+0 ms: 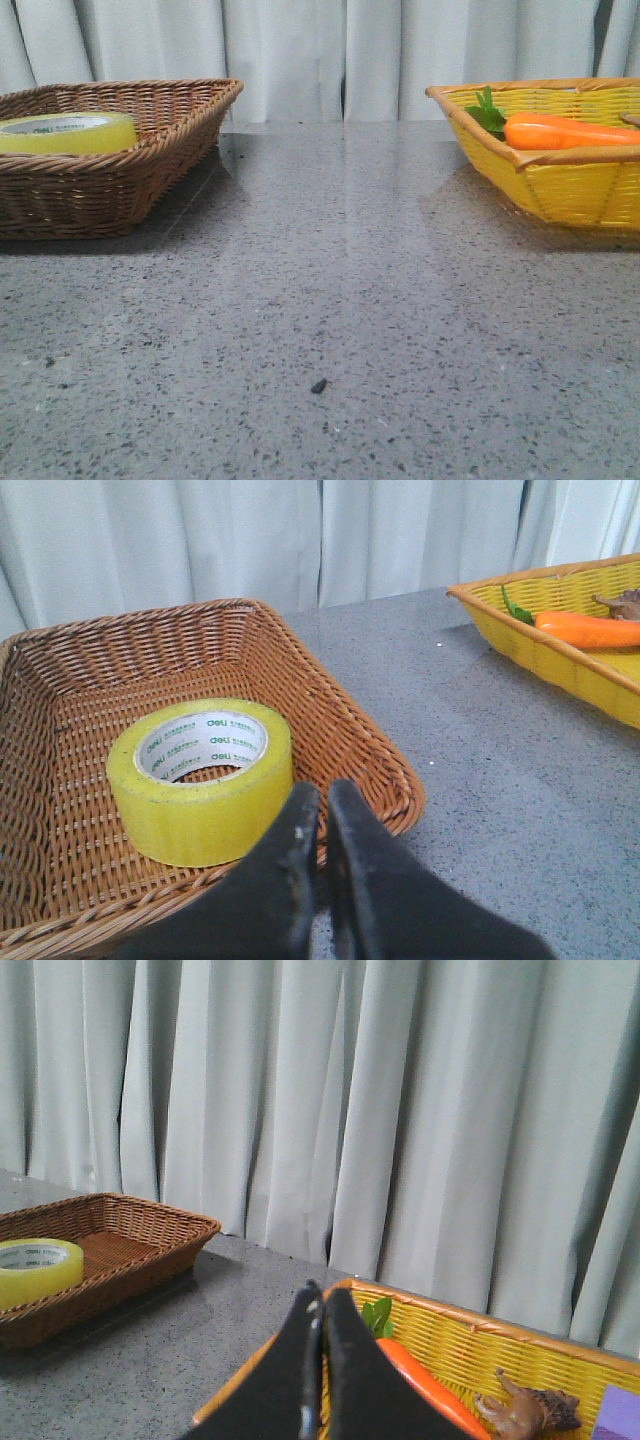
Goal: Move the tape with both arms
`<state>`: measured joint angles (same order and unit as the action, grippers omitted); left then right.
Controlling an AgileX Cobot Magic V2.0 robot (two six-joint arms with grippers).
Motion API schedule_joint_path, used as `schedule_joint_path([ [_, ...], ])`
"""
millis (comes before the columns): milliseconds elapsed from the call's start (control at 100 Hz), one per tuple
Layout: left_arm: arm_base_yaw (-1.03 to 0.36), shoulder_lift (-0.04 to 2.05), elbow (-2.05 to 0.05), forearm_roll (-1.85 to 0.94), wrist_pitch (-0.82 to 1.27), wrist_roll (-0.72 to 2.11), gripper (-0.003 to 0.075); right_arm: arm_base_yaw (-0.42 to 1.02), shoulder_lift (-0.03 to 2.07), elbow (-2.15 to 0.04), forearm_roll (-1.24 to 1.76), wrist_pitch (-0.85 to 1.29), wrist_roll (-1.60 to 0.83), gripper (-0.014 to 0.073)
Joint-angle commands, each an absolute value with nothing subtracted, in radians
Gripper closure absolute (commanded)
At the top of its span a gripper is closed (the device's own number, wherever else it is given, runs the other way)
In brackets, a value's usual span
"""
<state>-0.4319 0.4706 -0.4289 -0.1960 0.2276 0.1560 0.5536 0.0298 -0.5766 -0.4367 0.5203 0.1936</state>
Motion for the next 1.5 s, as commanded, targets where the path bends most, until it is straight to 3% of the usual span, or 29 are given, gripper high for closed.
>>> schedule_joint_path([
  [0,-0.44,0.476,-0.455,-0.208,0.149,0.146,0.0741,0.553,0.048,-0.589,-0.466,0.44,0.19,0.066],
  [350,-0.449,0.391,-0.356,-0.203,0.075,0.146,0.0741,0.553,0.048,-0.583,-0.466,0.442,0.19,0.066],
  [580,-0.385,0.116,-0.079,-0.154,0.025,0.089,0.0741,0.553,0.048,-0.583,-0.466,0.442,0.19,0.066],
  [730,-0.308,-0.044,0.012,-0.154,0.114,0.07,0.0741,0.553,0.048,-0.583,-0.466,0.442,0.19,0.066],
  [900,-0.267,-0.024,0.012,-0.154,0.285,0.067,0.0741,0.553,0.048,-0.583,-0.466,0.442,0.19,0.066],
  [1490,-0.267,-0.024,0.012,-0.197,0.301,0.065,0.0741,0.553,0.048,-0.583,-0.466,0.442,0.19,0.066],
])
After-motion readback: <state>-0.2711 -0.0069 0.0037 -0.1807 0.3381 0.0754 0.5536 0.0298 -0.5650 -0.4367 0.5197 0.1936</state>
